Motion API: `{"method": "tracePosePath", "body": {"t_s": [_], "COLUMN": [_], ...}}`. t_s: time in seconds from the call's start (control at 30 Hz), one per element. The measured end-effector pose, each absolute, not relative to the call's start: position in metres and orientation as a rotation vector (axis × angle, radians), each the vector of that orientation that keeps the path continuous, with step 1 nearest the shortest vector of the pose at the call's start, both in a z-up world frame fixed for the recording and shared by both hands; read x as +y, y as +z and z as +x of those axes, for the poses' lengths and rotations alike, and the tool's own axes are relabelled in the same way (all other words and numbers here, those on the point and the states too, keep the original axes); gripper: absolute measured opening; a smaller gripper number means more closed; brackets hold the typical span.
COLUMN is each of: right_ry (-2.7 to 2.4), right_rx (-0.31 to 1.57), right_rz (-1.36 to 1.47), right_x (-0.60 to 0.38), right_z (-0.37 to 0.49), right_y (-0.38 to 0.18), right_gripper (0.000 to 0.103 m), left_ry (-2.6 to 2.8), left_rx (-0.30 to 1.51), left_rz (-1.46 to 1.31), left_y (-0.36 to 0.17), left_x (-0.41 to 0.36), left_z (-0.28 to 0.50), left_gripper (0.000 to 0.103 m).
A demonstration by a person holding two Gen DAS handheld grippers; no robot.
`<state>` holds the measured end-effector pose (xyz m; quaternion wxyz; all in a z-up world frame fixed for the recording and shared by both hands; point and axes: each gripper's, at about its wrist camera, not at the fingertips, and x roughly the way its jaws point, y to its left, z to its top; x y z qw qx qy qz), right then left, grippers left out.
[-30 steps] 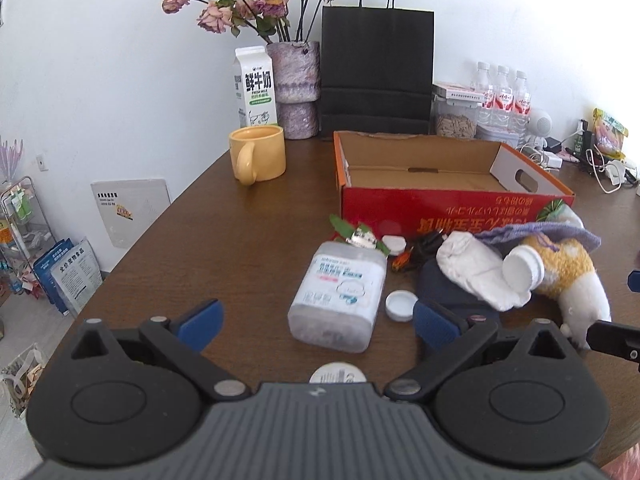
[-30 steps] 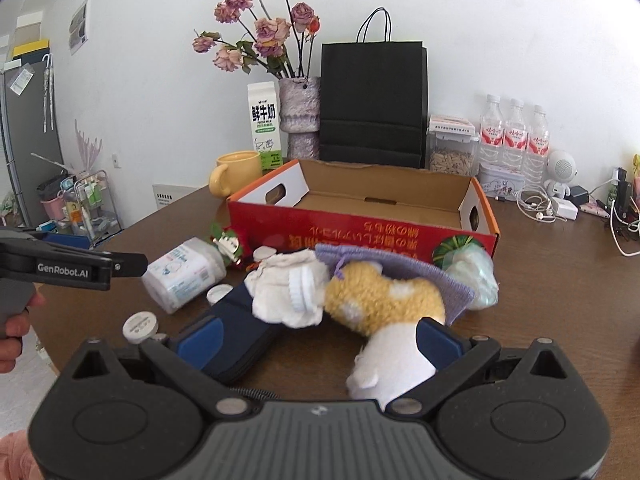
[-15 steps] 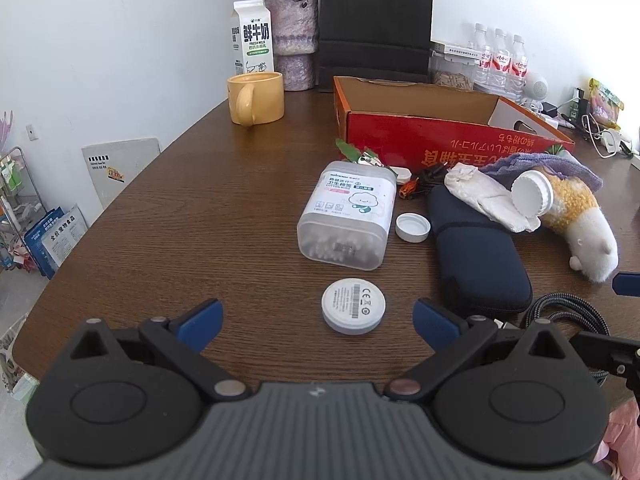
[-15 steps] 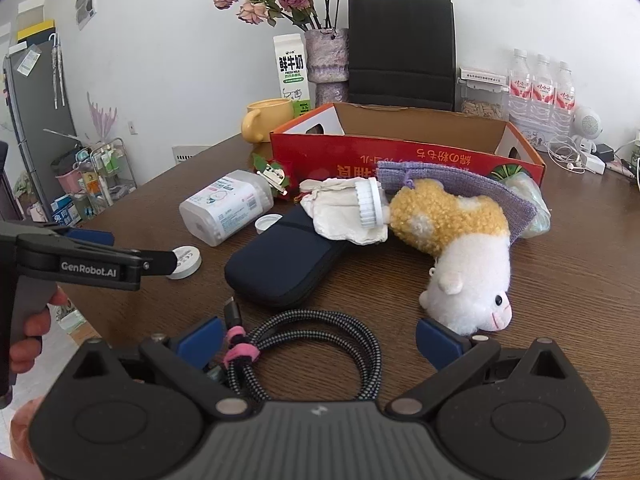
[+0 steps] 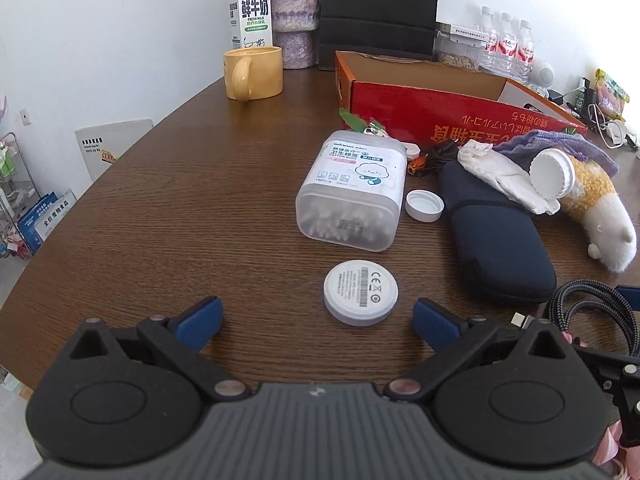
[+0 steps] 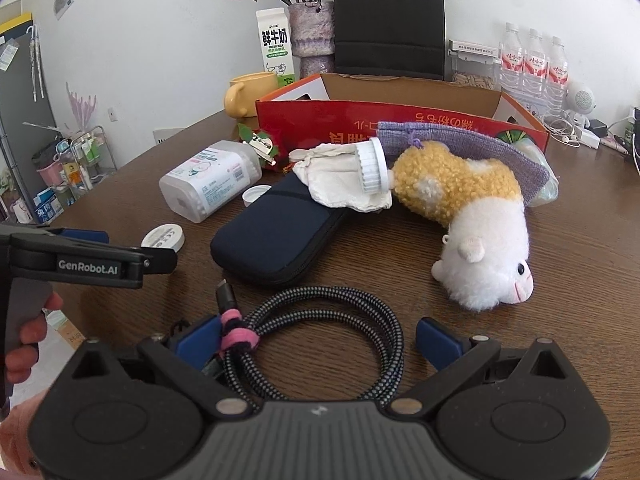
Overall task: Organize objects
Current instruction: 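Move the left gripper back to the round white puck device, then grasp the round white puck device with the left gripper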
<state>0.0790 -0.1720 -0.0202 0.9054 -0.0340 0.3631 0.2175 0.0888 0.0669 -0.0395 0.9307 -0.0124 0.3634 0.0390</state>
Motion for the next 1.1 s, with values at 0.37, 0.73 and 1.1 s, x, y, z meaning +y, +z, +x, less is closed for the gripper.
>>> {"method": "tracePosePath", "body": {"t_s": [0.37, 0.73, 1.1], "right_ry": [0.397, 0.410, 0.416], "right_rx": [0.692, 0.674, 0.669], "right_rz": [-0.129, -0.130, -0.109], "right_x": [-0.165, -0.167, -0.178], "right_z": [0.074, 0.072, 0.064], "right_y": [-0.029, -0.029, -0.026], "right_gripper": [0.103, 0.103, 0.094], "left_ry": [0.079, 0.072, 0.000], "left_rx": [0.721, 0.717, 0.672], "left_rz": [-0.023, -0.020, -0.055], "left_y": [-0.041, -0.042, -0.033], "left_x": [0.065, 0.062, 0.052], "left_z": [0.093, 0.096, 0.083], "left_gripper": [0.103, 0.103, 0.040]}}
